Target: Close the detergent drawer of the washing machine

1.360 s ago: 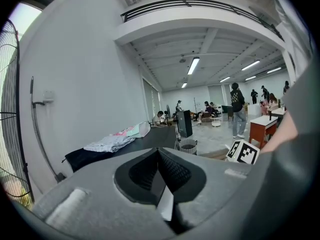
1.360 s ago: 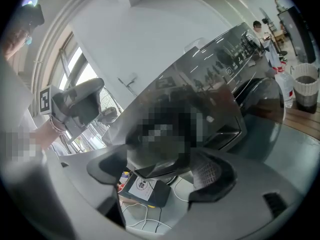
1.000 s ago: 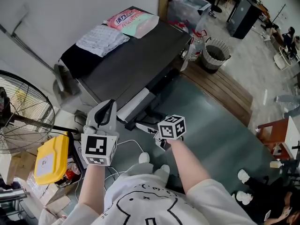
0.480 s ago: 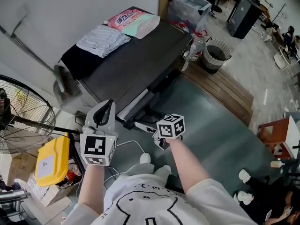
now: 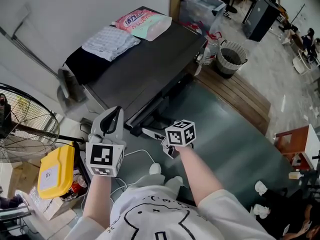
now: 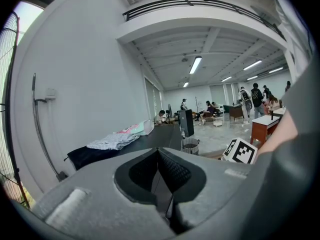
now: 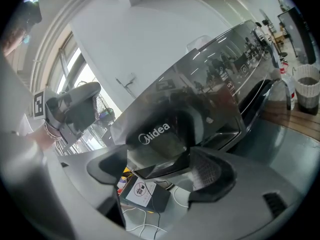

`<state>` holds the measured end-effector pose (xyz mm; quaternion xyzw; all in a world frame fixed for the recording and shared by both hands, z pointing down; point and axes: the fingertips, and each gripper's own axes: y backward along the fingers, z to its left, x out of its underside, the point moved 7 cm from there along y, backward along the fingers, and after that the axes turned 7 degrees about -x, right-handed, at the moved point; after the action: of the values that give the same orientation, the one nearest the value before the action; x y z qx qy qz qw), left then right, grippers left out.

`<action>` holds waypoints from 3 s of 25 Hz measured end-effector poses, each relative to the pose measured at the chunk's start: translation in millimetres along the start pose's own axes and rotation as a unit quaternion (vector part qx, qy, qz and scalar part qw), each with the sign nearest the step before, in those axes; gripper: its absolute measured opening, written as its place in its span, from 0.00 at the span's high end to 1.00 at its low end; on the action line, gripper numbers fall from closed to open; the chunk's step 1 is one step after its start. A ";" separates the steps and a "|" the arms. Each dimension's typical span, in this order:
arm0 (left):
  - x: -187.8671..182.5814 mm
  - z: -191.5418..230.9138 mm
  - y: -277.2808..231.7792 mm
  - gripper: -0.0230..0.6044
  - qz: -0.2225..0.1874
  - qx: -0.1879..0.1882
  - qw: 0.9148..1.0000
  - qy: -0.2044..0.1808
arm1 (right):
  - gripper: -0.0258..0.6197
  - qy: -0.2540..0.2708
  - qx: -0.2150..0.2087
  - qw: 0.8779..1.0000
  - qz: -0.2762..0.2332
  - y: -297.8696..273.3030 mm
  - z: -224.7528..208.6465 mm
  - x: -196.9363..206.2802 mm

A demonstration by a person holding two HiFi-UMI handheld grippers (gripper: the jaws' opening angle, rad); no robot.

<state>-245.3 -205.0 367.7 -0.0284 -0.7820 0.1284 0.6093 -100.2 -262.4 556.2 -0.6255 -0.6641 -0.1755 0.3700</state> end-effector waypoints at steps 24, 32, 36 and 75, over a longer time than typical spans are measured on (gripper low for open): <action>15.2 26.9 -14.0 0.94 0.012 -0.025 1.000 0.015 | 0.35 0.008 0.008 1.000 0.012 -37.3 -12.0 -17.2; 21.6 30.3 -16.0 0.94 0.013 -0.023 0.999 0.022 | 0.34 0.002 0.002 1.000 0.019 -41.4 -13.6 -19.2; 20.0 29.2 -16.0 0.94 0.008 -0.018 1.000 0.023 | 0.34 -0.001 0.014 1.000 0.017 -38.6 -11.8 -17.5; -51.2 15.0 53.7 0.94 -0.083 -0.093 0.992 0.030 | 0.96 0.290 0.055 0.954 -0.044 87.7 125.9 -141.9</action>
<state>-252.6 -166.0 303.2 -0.0237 -0.7716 0.0028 0.6357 -58.1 -260.6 351.4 -0.4964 -0.5635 -0.3291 0.5725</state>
